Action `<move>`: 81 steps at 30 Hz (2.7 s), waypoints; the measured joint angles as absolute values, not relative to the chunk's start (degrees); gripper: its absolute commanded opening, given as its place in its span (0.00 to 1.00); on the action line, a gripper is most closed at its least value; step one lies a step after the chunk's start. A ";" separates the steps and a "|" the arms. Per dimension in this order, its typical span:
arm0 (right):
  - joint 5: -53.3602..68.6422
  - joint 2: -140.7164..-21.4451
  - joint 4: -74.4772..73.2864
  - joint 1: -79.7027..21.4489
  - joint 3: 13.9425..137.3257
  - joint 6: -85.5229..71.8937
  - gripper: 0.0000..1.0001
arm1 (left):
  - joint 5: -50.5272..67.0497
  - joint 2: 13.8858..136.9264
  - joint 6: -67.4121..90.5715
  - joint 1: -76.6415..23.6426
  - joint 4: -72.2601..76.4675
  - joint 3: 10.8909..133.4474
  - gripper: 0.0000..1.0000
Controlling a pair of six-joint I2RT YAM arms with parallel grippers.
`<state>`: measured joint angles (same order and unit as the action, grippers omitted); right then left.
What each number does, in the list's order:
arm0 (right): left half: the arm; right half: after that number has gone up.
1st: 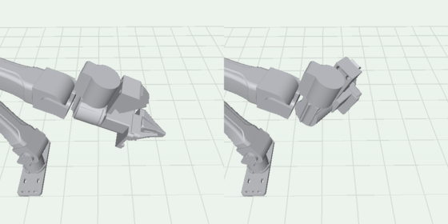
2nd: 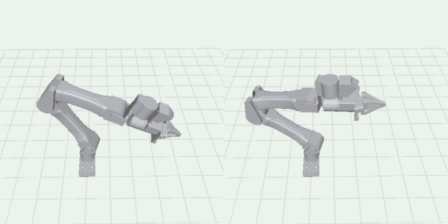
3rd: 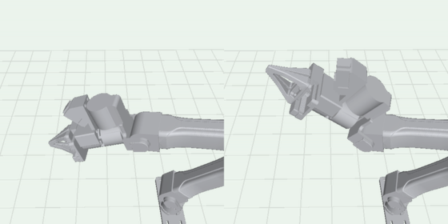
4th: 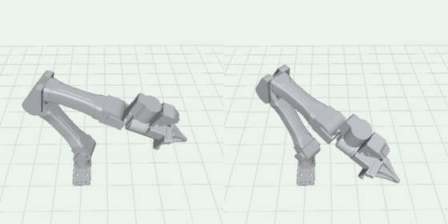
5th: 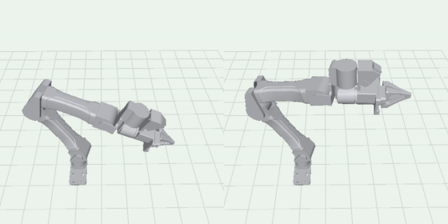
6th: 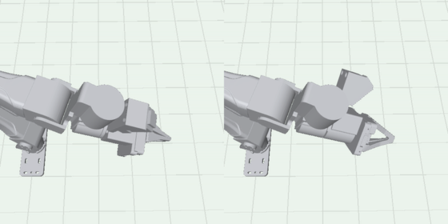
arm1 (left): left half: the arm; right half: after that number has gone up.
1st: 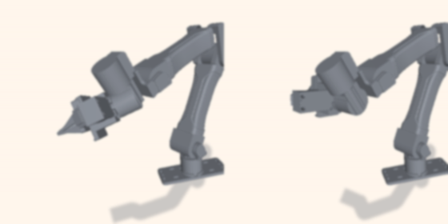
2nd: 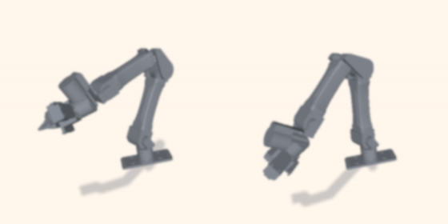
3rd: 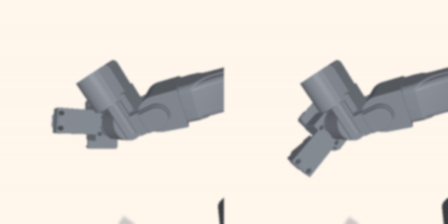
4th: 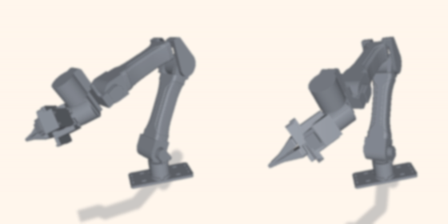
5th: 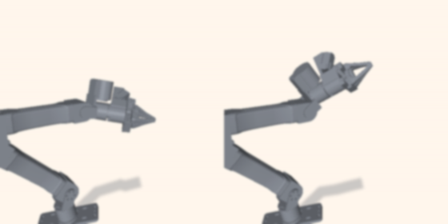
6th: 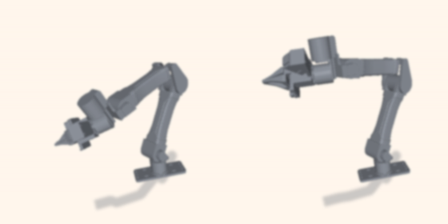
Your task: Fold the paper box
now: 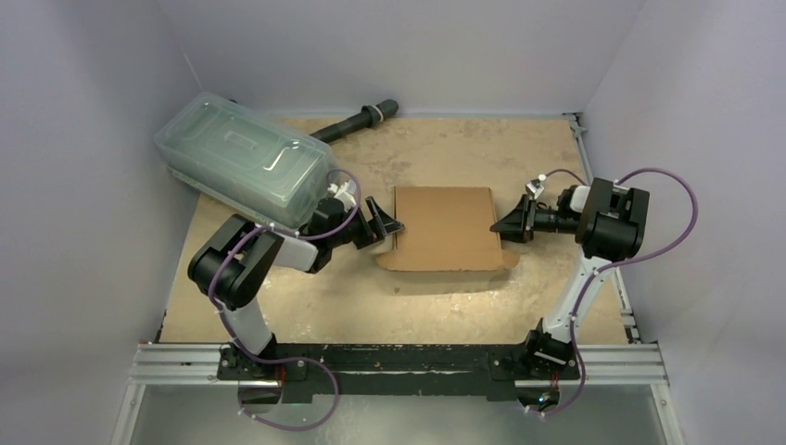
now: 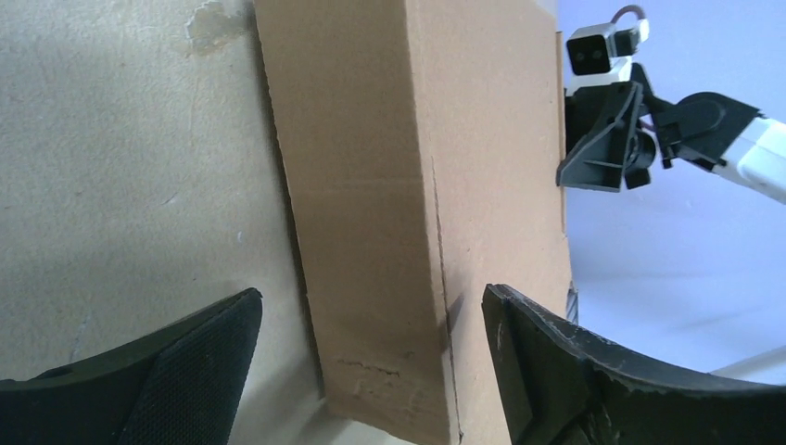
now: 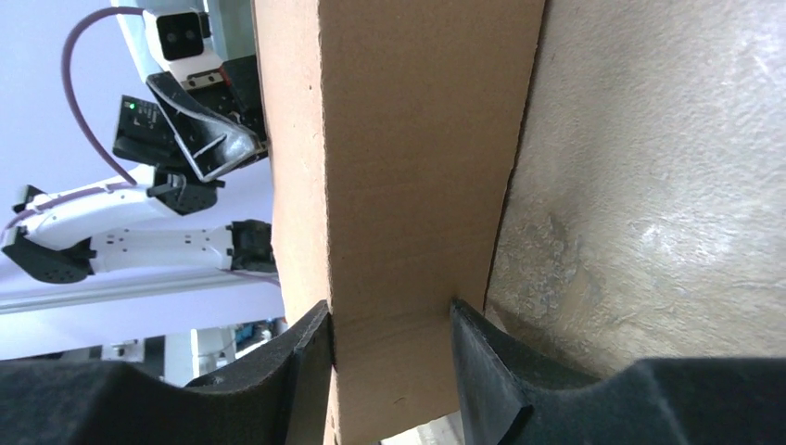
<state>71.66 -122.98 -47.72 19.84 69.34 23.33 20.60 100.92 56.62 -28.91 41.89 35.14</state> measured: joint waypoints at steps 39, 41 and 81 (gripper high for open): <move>64.18 -104.60 -57.14 21.65 77.10 35.16 0.81 | 18.92 87.85 52.25 -31.99 24.93 44.38 0.19; 62.57 -100.31 -54.54 21.65 77.23 32.99 0.81 | 17.65 87.26 47.66 -31.81 17.52 49.25 0.17; 58.46 -86.35 -39.86 28.08 69.87 20.62 0.82 | -53.19 99.46 -52.36 -82.70 15.46 64.82 0.00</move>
<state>58.46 -86.35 -39.86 28.08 69.87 20.62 -53.19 99.46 -52.36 -82.70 15.46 64.82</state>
